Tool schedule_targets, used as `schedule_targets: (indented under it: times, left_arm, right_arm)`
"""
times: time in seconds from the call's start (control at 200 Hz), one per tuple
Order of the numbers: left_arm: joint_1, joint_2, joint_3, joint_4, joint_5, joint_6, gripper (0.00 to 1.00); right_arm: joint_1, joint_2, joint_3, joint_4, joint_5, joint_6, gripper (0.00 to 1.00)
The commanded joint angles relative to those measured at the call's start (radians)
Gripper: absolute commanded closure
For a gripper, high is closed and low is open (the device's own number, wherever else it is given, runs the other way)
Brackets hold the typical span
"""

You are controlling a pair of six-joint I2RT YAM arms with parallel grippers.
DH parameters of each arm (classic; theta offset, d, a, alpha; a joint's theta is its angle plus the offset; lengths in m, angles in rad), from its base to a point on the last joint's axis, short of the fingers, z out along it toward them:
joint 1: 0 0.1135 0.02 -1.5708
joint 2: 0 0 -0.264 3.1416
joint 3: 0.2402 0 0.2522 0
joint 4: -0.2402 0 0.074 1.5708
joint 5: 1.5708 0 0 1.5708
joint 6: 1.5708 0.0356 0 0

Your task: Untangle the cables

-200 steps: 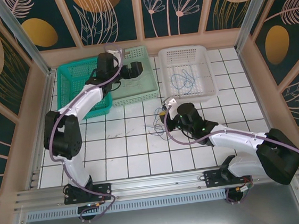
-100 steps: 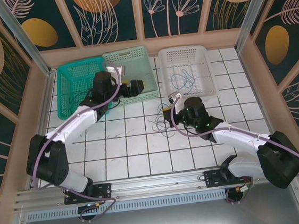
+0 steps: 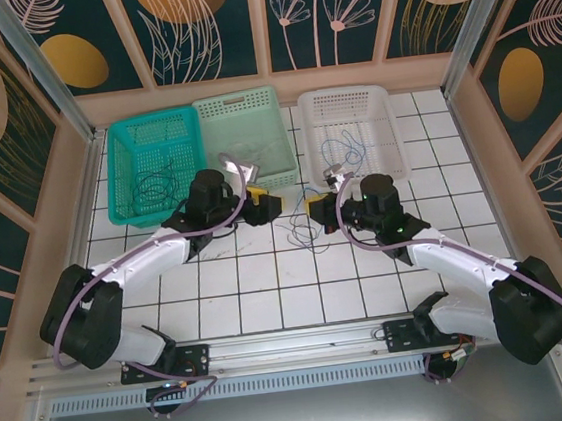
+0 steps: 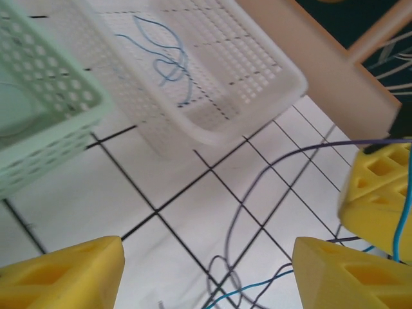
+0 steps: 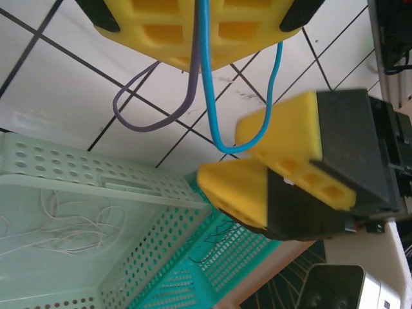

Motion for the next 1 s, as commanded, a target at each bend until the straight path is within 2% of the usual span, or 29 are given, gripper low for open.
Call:
schedule_targets:
  times: [0.0,0.175,0.4,0.741,0.911,0.996]
  left_arm:
    - [-0.011,0.006,-0.032,0.128,0.070,0.000,0.29]
    - [-0.012,-0.034,-0.062,0.200,0.099,-0.028,0.27]
    - [-0.018,0.012,-0.033,0.262,0.249,-0.068,0.31]
    - [-0.041,0.047,0.010,0.233,0.254,-0.045,0.31]
    - [-0.044,0.071,0.030,0.236,0.263,-0.050,0.37]
    - [-0.049,0.081,0.041,0.239,0.271,-0.049,0.47]
  right_arm:
    - [-0.005,-0.009,0.003,0.039,-0.049,0.006,0.96]
    - [-0.006,-0.015,0.002,-0.022,0.021,-0.039,0.97]
    - [0.001,-0.005,-0.011,-0.004,0.028,-0.037,0.97]
    - [0.013,0.010,-0.006,0.007,0.014,-0.043,0.97]
    - [0.020,0.017,-0.008,0.010,-0.003,-0.043,0.96]
    - [0.021,0.018,-0.010,0.012,-0.007,-0.043,0.96]
